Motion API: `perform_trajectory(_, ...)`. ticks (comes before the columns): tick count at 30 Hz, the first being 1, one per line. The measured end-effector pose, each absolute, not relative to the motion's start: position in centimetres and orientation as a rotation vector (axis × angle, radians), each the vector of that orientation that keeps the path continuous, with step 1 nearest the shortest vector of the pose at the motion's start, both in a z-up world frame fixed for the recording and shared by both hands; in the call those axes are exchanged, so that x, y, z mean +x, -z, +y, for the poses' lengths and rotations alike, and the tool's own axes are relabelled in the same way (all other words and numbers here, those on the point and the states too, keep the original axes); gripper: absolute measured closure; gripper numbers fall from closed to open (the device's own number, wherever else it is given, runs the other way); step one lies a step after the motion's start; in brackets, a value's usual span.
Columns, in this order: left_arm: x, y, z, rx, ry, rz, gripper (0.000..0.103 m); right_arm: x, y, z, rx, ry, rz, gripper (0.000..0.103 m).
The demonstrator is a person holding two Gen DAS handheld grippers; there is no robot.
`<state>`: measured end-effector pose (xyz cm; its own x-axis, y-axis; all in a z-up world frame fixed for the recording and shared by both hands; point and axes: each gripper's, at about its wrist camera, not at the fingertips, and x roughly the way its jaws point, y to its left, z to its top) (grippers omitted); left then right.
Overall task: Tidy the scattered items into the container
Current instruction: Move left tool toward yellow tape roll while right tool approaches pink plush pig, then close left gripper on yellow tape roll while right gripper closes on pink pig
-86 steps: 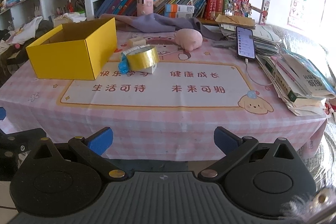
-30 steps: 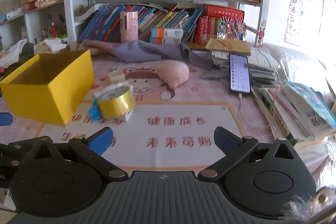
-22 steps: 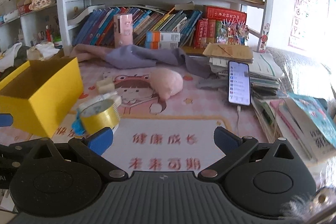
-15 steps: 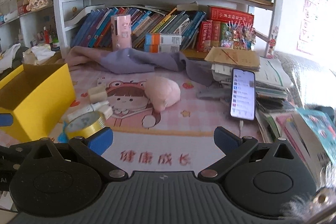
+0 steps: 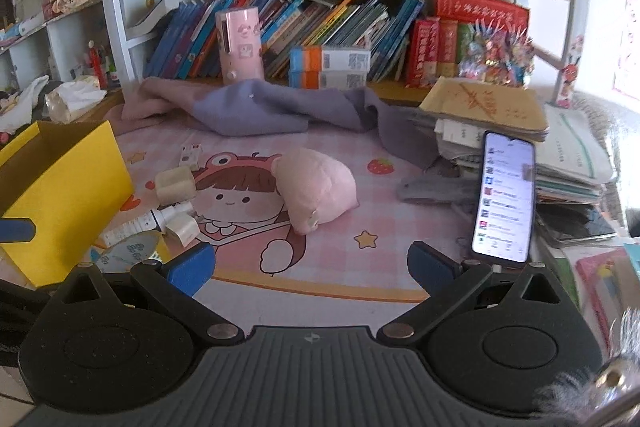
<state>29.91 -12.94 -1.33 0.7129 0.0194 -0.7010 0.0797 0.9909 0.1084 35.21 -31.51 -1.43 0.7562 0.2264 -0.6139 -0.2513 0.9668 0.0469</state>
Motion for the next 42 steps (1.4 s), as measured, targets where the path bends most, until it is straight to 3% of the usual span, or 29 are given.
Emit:
perform_trajectory(16,32.8,6.1,-18.5,0.584,0.076,0.825,0.007,44.2,6.4,-30.1,-0.225,-0.355,0.677,0.000)
perform_trajectory(28,33.3,9.3,-19.7,0.781,0.022,0.841,0.024,48.4,10.1,-28.1,-0.395,-0.448,0.581,0.000)
perform_trajectory(34,33.3,10.7,-21.1,0.956,0.035,0.805,0.040,48.9,11.1,-26.5,-0.505,-0.445,0.538,0.002)
perform_trajectory(36,33.4,10.7,-21.2,0.967,0.036,0.803,0.051,49.1,11.3,-26.3,-0.512,-0.439,0.536,0.010)
perform_trajectory(38,33.4,10.5,-21.2,0.949,0.056,0.816,0.063,49.2,11.3,-26.4,-0.520,-0.411,0.529,0.030)
perform_trajectory(42,33.1,9.5,-20.8,0.908,0.074,0.818,0.063,48.9,10.5,-27.3,-0.437,-0.415,0.562,0.036)
